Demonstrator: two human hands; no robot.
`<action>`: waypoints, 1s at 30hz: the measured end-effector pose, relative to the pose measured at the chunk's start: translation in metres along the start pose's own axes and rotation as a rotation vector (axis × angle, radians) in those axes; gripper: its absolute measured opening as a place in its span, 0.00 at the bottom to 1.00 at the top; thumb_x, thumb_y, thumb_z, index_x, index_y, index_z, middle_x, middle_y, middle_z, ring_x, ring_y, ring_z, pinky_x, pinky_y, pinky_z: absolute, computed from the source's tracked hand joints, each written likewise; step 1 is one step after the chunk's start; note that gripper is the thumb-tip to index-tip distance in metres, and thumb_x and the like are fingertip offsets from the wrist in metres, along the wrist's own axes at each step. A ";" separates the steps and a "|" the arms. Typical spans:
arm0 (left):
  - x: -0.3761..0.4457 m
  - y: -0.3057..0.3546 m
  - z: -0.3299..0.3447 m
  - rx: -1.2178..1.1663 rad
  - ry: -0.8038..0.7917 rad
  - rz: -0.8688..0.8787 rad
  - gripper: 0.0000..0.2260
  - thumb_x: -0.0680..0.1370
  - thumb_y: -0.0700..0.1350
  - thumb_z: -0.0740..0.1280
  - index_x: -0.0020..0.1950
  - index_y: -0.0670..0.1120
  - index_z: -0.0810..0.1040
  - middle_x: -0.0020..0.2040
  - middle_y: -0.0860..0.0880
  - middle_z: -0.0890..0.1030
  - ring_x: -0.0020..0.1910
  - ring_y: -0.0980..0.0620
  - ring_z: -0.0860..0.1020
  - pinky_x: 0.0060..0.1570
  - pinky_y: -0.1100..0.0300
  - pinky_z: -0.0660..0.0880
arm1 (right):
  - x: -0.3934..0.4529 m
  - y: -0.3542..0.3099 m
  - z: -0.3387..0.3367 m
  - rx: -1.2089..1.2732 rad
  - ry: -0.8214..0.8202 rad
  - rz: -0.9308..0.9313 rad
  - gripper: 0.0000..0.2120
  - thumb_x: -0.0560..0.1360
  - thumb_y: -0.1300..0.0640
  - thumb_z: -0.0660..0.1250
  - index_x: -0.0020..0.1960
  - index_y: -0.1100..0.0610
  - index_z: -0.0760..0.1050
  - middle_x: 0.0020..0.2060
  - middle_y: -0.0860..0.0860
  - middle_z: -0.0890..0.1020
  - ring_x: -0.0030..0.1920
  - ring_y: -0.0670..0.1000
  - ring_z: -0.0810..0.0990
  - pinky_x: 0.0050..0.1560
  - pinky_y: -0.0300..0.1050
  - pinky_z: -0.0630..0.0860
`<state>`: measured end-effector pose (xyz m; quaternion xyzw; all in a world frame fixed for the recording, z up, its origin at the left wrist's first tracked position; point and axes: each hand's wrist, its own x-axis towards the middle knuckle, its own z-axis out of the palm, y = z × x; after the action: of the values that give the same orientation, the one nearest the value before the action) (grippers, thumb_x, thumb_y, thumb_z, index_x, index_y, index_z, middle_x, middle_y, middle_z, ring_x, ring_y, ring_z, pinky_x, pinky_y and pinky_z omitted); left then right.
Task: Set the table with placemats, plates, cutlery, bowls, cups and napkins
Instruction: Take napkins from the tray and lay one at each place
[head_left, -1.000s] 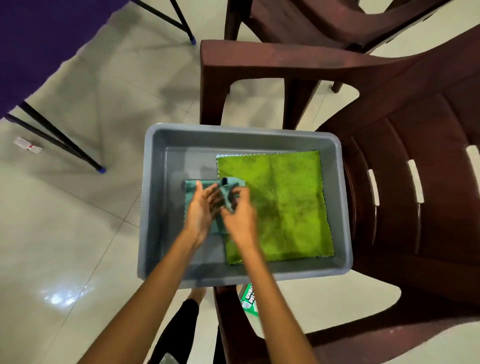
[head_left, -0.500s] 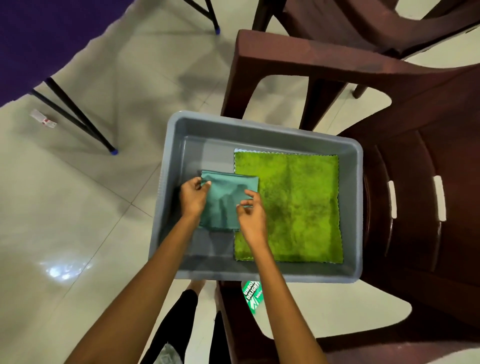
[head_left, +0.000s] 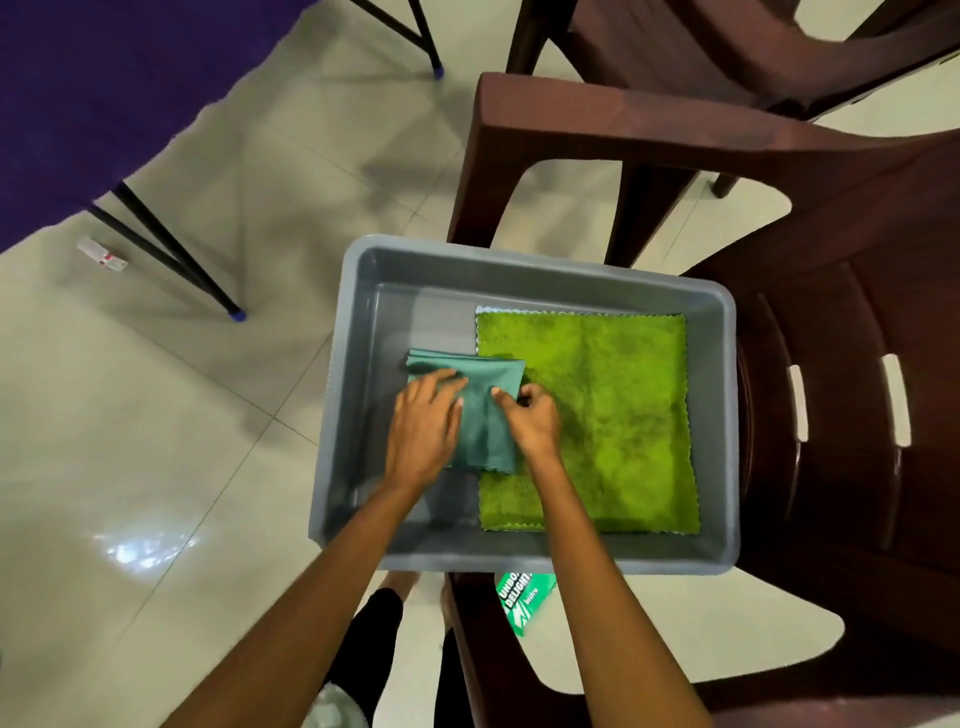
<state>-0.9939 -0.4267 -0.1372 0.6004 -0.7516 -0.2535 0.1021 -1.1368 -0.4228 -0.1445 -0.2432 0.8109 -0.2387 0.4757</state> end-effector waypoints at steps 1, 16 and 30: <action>-0.001 -0.003 0.004 0.058 -0.093 0.041 0.23 0.78 0.52 0.50 0.66 0.45 0.74 0.66 0.45 0.74 0.64 0.44 0.72 0.63 0.52 0.66 | -0.003 0.000 0.001 0.060 -0.026 -0.030 0.11 0.72 0.54 0.72 0.39 0.55 0.70 0.35 0.51 0.77 0.37 0.51 0.74 0.39 0.48 0.71; 0.053 -0.007 -0.098 -1.295 -0.102 -0.589 0.21 0.82 0.50 0.54 0.74 0.45 0.64 0.72 0.50 0.66 0.69 0.57 0.65 0.70 0.63 0.60 | -0.115 -0.158 -0.002 0.400 -0.170 -0.359 0.32 0.74 0.74 0.63 0.68 0.45 0.63 0.50 0.50 0.84 0.51 0.47 0.82 0.51 0.41 0.79; 0.174 -0.095 -0.412 -1.515 -0.442 -0.407 0.22 0.81 0.58 0.53 0.63 0.45 0.76 0.58 0.47 0.81 0.57 0.51 0.80 0.54 0.58 0.77 | -0.159 -0.402 0.055 0.528 -0.076 -0.200 0.12 0.76 0.64 0.64 0.58 0.57 0.75 0.53 0.56 0.82 0.48 0.53 0.82 0.41 0.45 0.79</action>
<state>-0.7694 -0.7139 0.1394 0.4293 -0.2550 -0.8193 0.2819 -0.9526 -0.6409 0.1841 -0.1987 0.6742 -0.4780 0.5268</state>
